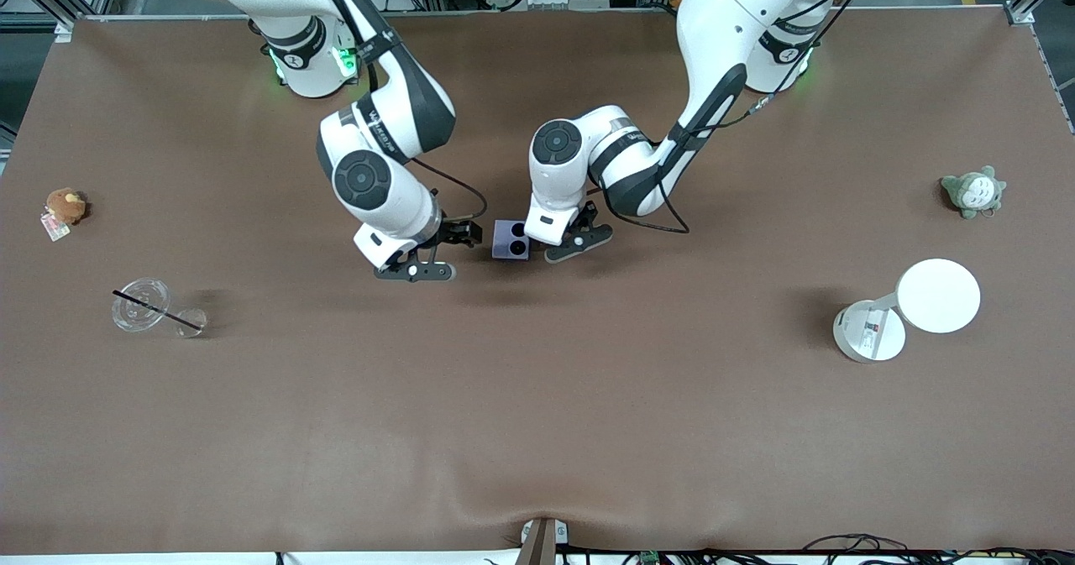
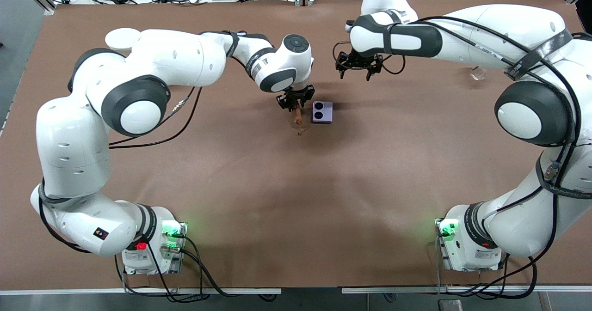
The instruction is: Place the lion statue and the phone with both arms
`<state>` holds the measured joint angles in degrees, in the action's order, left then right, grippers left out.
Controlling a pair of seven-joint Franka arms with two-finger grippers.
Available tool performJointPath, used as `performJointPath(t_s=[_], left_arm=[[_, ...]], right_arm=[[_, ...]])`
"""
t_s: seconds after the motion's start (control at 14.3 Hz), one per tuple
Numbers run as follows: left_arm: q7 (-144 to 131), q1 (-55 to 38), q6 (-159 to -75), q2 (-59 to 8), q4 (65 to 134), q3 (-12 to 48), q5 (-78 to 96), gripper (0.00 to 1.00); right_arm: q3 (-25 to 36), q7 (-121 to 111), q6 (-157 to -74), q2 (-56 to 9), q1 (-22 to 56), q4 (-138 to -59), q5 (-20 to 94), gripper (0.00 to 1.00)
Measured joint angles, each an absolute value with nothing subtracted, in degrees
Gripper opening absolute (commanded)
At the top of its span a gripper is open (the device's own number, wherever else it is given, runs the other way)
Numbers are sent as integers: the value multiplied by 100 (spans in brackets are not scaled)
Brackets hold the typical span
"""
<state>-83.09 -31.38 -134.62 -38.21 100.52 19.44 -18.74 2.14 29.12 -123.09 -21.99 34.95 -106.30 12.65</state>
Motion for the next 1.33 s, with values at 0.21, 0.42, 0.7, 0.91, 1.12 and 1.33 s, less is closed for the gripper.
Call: performJointPath(t_s=[0.21,0.42,0.7,0.91,1.12,1.33], left_arm=[[-8309,-3121,-13463,-3823,10045,1923,-1874,18],[-8309,-3057,-13463,-3822,10013,1901,-1877,3],[-8074,-2761,-13462,-3738,9956,1891,-1923,0],[-7559,-2439,-13422,-3513,9962,1894,-1925,0],[-6867,-2079,-13170,-3232,10048,1932,-1925,0],[-6208,-1610,-12947,-3060,10095,2109,-1925,0]], right_arm=[[214,3102,-12355,-2216,3661,-10646,1265,100],[215,3191,-12387,-2241,3721,-10649,1265,100],[214,3379,-12544,-2277,3836,-10652,1265,100],[214,3536,-12699,-2356,4000,-10666,1265,100],[213,3709,-13023,-2525,4224,-10677,1265,100],[215,3939,-13482,-2856,4619,-10691,1265,100]])
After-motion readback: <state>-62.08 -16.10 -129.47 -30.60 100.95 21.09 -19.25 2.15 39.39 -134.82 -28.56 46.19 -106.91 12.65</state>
